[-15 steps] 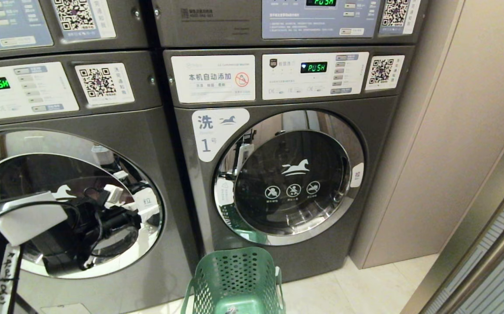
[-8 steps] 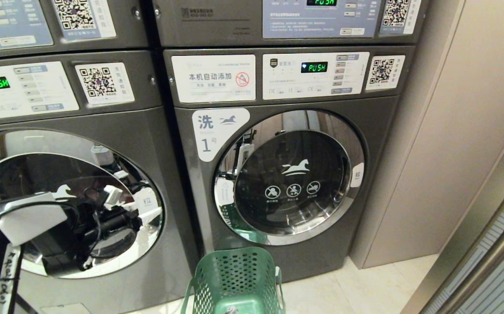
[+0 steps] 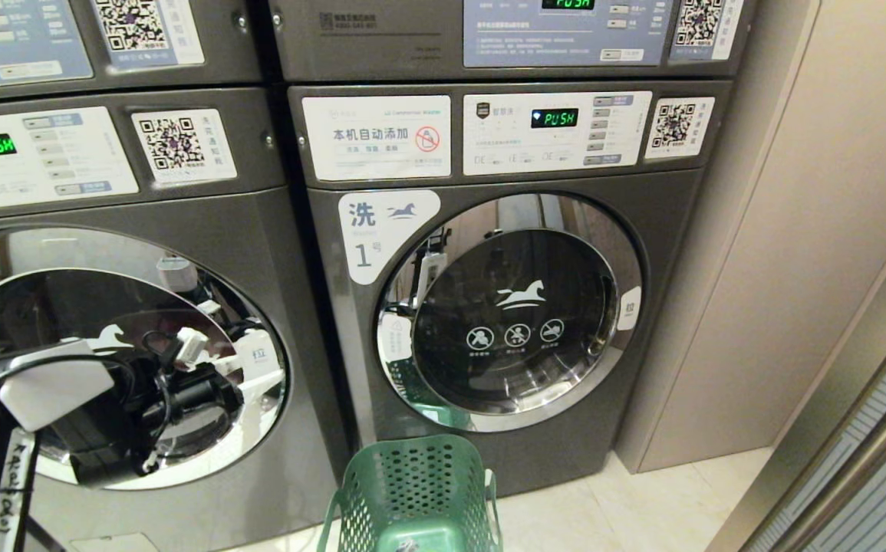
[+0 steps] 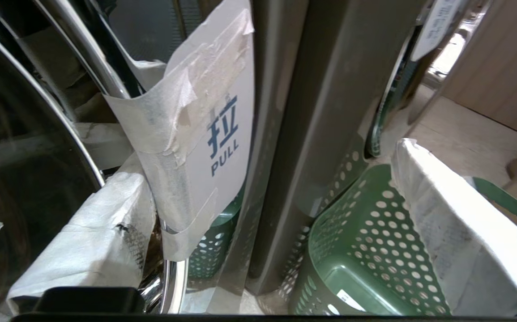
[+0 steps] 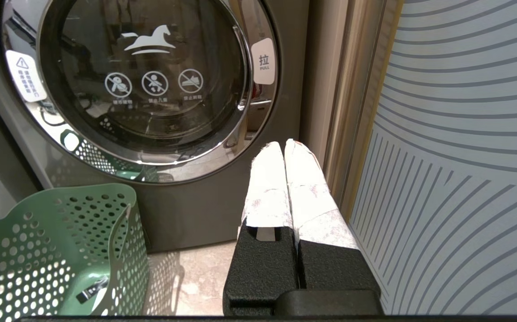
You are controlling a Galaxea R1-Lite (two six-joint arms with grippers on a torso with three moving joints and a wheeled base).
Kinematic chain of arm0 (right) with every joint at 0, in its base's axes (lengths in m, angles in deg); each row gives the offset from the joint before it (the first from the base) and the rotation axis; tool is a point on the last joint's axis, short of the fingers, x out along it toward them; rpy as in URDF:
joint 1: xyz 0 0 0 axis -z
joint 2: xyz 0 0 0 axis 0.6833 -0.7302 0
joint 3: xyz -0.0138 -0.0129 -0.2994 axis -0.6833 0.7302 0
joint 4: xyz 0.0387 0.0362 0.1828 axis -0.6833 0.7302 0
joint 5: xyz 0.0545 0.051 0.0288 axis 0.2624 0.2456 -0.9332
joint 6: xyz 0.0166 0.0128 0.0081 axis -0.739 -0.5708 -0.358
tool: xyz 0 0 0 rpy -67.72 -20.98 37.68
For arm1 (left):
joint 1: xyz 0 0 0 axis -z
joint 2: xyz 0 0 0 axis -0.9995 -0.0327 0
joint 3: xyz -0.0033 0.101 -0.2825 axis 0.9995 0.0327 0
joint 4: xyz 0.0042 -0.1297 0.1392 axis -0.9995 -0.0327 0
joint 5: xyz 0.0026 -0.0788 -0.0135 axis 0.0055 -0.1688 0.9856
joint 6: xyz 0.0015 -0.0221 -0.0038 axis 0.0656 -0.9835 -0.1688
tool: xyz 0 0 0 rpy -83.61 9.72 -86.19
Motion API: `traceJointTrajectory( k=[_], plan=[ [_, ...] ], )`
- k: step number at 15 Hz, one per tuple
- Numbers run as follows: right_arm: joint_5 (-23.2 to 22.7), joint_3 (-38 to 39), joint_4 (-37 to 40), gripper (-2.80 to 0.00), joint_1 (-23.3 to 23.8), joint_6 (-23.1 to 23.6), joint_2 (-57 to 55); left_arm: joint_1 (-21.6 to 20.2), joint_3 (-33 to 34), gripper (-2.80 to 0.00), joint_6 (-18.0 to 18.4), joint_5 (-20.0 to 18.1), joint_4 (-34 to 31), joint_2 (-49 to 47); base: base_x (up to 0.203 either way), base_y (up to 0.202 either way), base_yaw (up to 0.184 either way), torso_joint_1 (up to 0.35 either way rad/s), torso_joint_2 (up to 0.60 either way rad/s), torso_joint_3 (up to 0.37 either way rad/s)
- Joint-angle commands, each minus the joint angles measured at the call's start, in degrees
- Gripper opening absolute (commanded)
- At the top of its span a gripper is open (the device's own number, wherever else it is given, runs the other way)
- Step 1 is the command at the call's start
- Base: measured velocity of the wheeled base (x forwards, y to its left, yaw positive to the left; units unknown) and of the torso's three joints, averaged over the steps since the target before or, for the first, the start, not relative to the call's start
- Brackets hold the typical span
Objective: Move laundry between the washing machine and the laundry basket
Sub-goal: Open the lid of the washing machine
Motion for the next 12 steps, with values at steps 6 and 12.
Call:
traceJointTrajectory(
  k=[6, 12],
  plan=[
    [0.0, 1.93, -0.04, -2.8, -0.05, 0.0, -0.08, 0.05, -0.09, 0.0, -0.1, -10.63, 0.48, -1.12, 0.0, 0.0, 0.0, 0.0, 0.0, 0.0],
    [0.0, 1.93, -0.04, -2.8, -0.05, 0.0, -0.09, -0.21, 1.01, 0.0, 0.16, -18.14, 2.11, -0.9, 0.0, 0.0, 0.0, 0.0, 0.0, 0.0]
  ],
)
